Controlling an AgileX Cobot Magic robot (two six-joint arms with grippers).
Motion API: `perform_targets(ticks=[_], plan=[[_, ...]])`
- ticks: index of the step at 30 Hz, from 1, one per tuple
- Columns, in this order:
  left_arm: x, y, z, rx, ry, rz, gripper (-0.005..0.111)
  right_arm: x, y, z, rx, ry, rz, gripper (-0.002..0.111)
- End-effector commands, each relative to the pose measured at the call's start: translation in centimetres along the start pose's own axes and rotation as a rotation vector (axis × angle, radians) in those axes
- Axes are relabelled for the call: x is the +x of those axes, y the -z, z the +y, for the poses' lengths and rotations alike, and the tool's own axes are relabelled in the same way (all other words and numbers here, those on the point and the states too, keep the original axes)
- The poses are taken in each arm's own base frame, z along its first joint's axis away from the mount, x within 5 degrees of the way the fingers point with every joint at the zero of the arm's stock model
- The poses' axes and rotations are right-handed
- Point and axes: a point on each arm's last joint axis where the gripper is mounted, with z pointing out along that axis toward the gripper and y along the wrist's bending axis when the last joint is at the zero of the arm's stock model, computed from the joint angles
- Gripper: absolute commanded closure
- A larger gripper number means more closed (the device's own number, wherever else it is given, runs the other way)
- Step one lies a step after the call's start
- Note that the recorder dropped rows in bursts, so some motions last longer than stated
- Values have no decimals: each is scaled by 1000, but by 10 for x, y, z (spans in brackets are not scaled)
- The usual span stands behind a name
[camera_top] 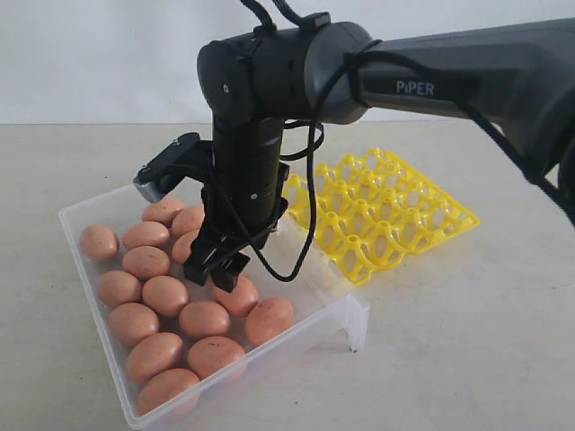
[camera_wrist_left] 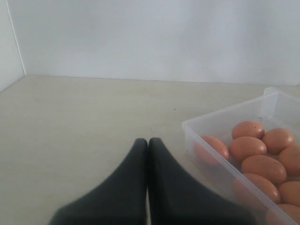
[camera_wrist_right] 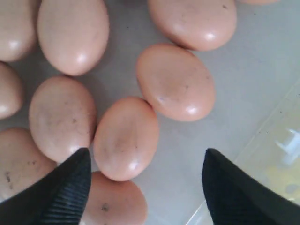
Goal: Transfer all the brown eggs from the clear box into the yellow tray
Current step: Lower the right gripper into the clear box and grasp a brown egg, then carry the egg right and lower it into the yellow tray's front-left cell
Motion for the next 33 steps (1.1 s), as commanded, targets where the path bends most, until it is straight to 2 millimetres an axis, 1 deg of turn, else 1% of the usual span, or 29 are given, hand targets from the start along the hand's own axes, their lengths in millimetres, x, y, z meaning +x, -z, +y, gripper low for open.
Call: perform_targets(ticks=[1, 5, 10, 12, 13, 14, 15, 16, 18, 20, 22, 24, 26, 27, 28, 29, 30, 31, 32, 33], plan=[[-2, 1, 0, 5, 4, -7, 111, -1, -13, -1, -6, -20, 18, 44], [-2, 1, 0, 5, 4, -7, 111, 0, -30, -2, -17, -32, 46, 44], [-2, 1, 0, 5, 4, -7, 111, -2, -44, -3, -16, -48, 33, 44], [-2, 1, 0, 5, 4, -7, 111, -2, -50, -4, -17, -80, 33, 61], [-2, 1, 0, 5, 4, -7, 111, -2, -50, -4, -17, -80, 33, 88], [-2, 1, 0, 5, 4, -7, 111, -2, -50, -4, -16, -74, 34, 101], [-2, 1, 0, 5, 4, -7, 111, -3, -48, -5, -7, -74, 25, 107], [-2, 1, 0, 5, 4, -7, 111, -4, -46, -5, 2, -71, 17, 107], [-2, 1, 0, 5, 4, -7, 111, -6, -35, -7, 32, -57, -15, 107], [-2, 1, 0, 5, 4, -7, 111, -10, -3, -9, 82, -38, -99, 107], [-2, 1, 0, 5, 4, -7, 111, -13, 33, -9, 137, -22, -202, 107], [-2, 1, 0, 5, 4, -7, 111, -15, 76, -7, 182, -25, -328, 107], [-2, 1, 0, 5, 4, -7, 111, -13, 116, -5, 214, -73, -476, 107], [-2, 1, 0, 5, 4, -7, 111, -7, 134, -1, 195, -129, -558, 107], [-2, 1, 0, 5, 4, -7, 111, 1, 141, 3, 164, -168, -630, 107], [-2, 1, 0, 5, 4, -7, 111, 10, 142, 8, 149, -192, -691, 107], [-2, 1, 0, 5, 4, -7, 111, 24, 140, 12, 159, -210, -752, 107], [-2, 1, 0, 5, 4, -7, 111, 58, 124, 20, 192, -251, -854, 107], [-2, 1, 0, 5, 4, -7, 111, 78, 122, 26, 208, -291, -937, 107], [-2, 1, 0, 5, 4, -7, 111, 113, 113, 32, 270, -318, -1106, 107]])
